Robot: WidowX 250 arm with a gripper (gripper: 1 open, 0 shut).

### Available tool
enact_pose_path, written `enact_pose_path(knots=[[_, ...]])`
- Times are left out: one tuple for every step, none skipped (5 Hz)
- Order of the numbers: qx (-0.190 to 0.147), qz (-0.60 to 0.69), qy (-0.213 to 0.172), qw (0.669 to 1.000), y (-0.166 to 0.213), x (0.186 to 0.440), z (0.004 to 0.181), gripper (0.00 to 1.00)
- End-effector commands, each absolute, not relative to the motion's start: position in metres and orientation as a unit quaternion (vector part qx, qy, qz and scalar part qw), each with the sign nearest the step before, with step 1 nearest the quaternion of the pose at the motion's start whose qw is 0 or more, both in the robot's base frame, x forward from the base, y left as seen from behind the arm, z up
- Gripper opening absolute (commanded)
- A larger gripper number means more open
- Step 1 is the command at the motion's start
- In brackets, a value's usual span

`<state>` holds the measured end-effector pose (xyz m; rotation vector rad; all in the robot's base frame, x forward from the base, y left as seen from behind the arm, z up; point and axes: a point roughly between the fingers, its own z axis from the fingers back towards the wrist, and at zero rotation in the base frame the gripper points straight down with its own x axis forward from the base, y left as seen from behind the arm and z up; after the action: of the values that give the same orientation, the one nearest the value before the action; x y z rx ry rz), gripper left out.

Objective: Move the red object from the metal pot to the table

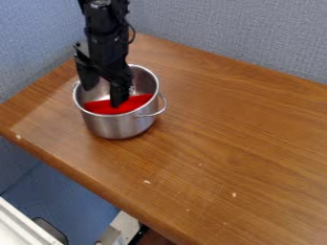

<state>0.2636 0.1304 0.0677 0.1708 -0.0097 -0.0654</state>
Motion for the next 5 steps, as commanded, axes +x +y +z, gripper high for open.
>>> enact_pose_path(knots=[[0.093, -0.032, -0.011, 0.995, 0.135, 0.264, 0.071, 1.0], [0.089, -0.03, -0.008, 0.996, 0.136, 0.264, 0.067, 1.0], [0.084, -0.03, -0.002, 0.996, 0.137, 0.263, 0.061, 1.0], [0.08, -0.029, 0.007, 0.996, 0.138, 0.262, 0.054, 1.0], [0.079, -0.028, 0.01, 0.996, 0.138, 0.262, 0.051, 1.0]])
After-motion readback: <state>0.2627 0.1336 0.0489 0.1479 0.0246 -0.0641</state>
